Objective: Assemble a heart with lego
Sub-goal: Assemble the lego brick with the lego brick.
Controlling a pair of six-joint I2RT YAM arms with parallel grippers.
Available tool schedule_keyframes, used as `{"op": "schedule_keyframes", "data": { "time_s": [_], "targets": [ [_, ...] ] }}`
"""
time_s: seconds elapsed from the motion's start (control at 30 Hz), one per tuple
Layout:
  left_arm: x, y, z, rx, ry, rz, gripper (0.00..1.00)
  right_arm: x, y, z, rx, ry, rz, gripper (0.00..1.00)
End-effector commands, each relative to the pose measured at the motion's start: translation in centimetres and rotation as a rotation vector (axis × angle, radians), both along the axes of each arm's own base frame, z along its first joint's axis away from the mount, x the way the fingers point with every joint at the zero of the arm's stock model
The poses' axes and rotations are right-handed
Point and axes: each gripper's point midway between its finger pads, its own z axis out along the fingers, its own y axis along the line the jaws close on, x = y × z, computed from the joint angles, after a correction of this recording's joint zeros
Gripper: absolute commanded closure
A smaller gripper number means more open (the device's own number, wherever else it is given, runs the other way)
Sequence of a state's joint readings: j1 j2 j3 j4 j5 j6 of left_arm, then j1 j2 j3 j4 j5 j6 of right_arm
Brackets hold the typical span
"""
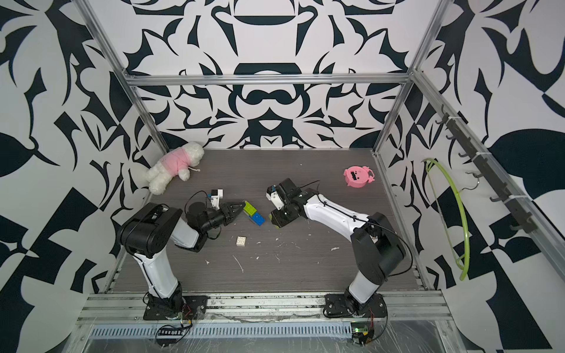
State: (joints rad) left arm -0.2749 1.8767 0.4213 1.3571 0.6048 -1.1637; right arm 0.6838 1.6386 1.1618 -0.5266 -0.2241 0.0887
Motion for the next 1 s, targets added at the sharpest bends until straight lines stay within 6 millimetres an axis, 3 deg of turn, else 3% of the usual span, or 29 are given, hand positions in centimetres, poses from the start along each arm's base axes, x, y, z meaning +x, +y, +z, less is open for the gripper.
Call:
{"op": "schedule_keyframes", "data": {
  "time_s": [0.0,0.23,0.47,0.97],
  "targets": [
    [-0.1,0.5,-2.1,0.045,0.068,0.021,0.75,-0.2,1.9,0.0,0.005,-0.030,0.071,0.92],
    [-0.2,0.5,-1.8,0.039,0.062,0.023,0.75,1.4,4.6,0.7,-0.077,-0.060,0.091,0.92],
    [-0.2,0.6,-2.0,0.040,0.063,0.025,0.75,2.6,4.5,0.7,-0.158,-0.057,0.077,0.92],
    [-0.1,0.6,-2.1,0.035,0.066,0.029,0.75,2.3,5.7,0.2,-0.168,-0.014,0.101,0.92]
  ]
}}
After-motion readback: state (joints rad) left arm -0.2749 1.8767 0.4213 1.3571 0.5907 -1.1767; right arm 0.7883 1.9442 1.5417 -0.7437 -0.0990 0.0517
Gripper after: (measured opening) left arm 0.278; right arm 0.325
